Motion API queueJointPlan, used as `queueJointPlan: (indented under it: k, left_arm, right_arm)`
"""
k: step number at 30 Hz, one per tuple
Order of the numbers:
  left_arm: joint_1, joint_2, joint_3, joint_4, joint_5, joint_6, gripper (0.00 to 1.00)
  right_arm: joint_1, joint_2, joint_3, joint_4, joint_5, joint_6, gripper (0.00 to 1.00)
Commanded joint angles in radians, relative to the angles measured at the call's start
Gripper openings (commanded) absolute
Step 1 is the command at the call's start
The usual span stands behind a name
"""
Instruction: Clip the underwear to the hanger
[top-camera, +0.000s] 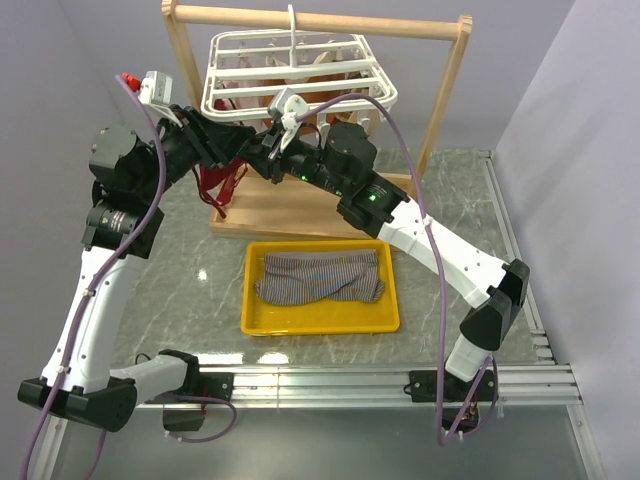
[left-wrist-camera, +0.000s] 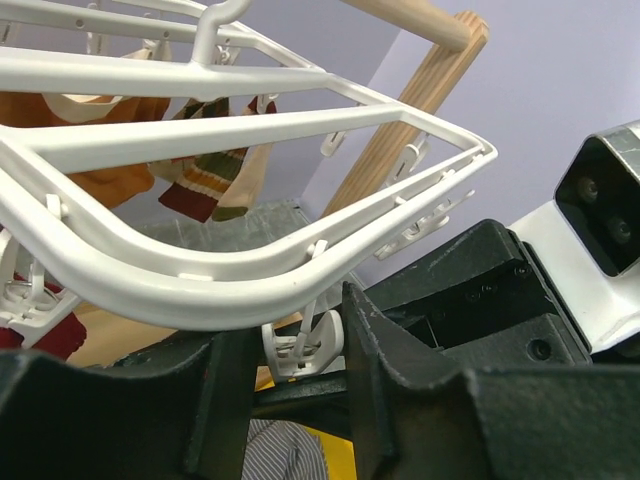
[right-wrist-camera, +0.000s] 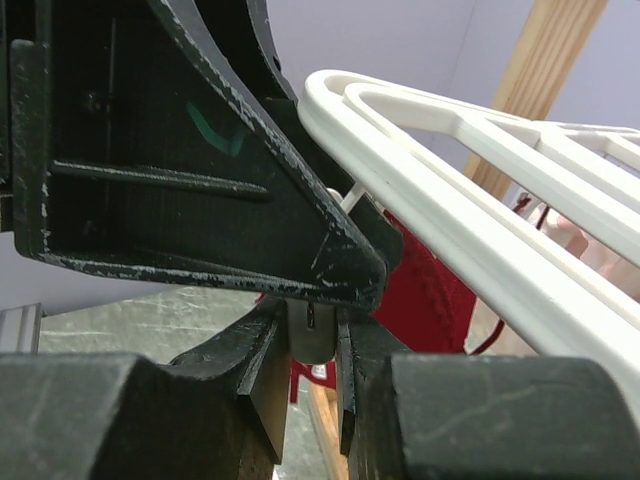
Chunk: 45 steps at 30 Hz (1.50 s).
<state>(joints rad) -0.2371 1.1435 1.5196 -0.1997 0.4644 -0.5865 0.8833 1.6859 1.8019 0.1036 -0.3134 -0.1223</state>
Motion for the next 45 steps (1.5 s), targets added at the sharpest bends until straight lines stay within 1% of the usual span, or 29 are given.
queueJointPlan:
  k: [1, 4, 7, 10, 11, 12, 13, 14, 15, 16, 18, 19, 22, 25, 32, 38, 44, 45]
  left_arm:
    - [-0.002, -0.028, 0.008, 0.049, -0.029, 0.02, 0.43]
    - [-0.002, -0.027, 0.027, 0.031, -0.036, 0.036, 0.43]
    - [-0.002, -0.021, 0.031, 0.022, -0.04, 0.042, 0.4]
    - [-0.002, -0.013, 0.037, 0.019, -0.043, 0.04, 0.28]
    - [-0.002, -0.013, 0.037, 0.02, -0.044, 0.037, 0.18]
    - [-0.002, -0.011, 0.039, 0.022, -0.046, 0.036, 0.13]
    - [-0.002, -0.011, 0.037, 0.023, -0.044, 0.034, 0.09]
    - [-0.002, -0.01, 0.036, 0.023, -0.037, 0.031, 0.01]
    - [-0.002, -0.011, 0.034, 0.026, -0.033, 0.03, 0.0]
    - [-0.002, -0.01, 0.031, 0.028, -0.03, 0.028, 0.0]
    - [-0.002, -0.008, 0.03, 0.026, -0.024, 0.025, 0.0]
    - [-0.002, -0.01, 0.027, 0.026, -0.023, 0.025, 0.0]
    - [-0.002, -0.01, 0.019, 0.036, 0.0, 0.033, 0.0]
    - [-0.002, -0.013, 0.02, 0.031, 0.003, 0.025, 0.0]
    - [-0.002, -0.011, 0.014, 0.01, 0.008, 0.034, 0.0]
    - [-0.002, -0.013, 0.013, 0.0, 0.026, 0.036, 0.0]
    - [-0.002, -0.018, 0.01, 0.003, 0.037, 0.031, 0.0]
    - [-0.002, -0.019, 0.01, 0.005, 0.037, 0.031, 0.0]
  right_arm:
    - [0.011, -0.012, 0.017, -0.012, 0.008, -0.011, 0.0]
    - [0.011, -0.012, 0.016, -0.015, 0.013, -0.01, 0.0]
    - [0.011, -0.015, 0.013, -0.012, 0.013, -0.01, 0.0]
    - [0.011, -0.012, 0.017, -0.019, 0.01, -0.01, 0.0]
    - [0.011, -0.014, 0.019, -0.021, 0.01, -0.011, 0.0]
    - [0.011, -0.012, 0.02, -0.022, 0.01, -0.01, 0.0]
    - [0.011, -0.014, 0.019, -0.028, 0.01, -0.01, 0.04]
    - [0.011, -0.018, 0.016, -0.031, 0.01, -0.011, 0.12]
    - [0.011, -0.023, 0.01, -0.035, 0.01, -0.011, 0.21]
    - [0.009, -0.026, 0.002, -0.035, 0.019, -0.011, 0.34]
    - [0.011, -0.049, -0.036, -0.028, 0.022, -0.013, 0.44]
    - [0.009, -0.058, -0.053, -0.021, 0.026, -0.014, 0.51]
    - [0.005, -0.098, -0.117, -0.004, 0.016, -0.027, 0.55]
    - [-0.001, -0.117, -0.144, 0.015, 0.017, -0.039, 0.55]
    - [-0.007, -0.051, -0.009, 0.013, 0.013, -0.039, 0.52]
    - [-0.006, -0.014, 0.048, -0.004, 0.026, -0.054, 0.48]
    - [-0.004, 0.017, 0.088, -0.035, 0.022, -0.06, 0.35]
    - [-0.004, 0.02, 0.093, -0.044, 0.023, -0.06, 0.34]
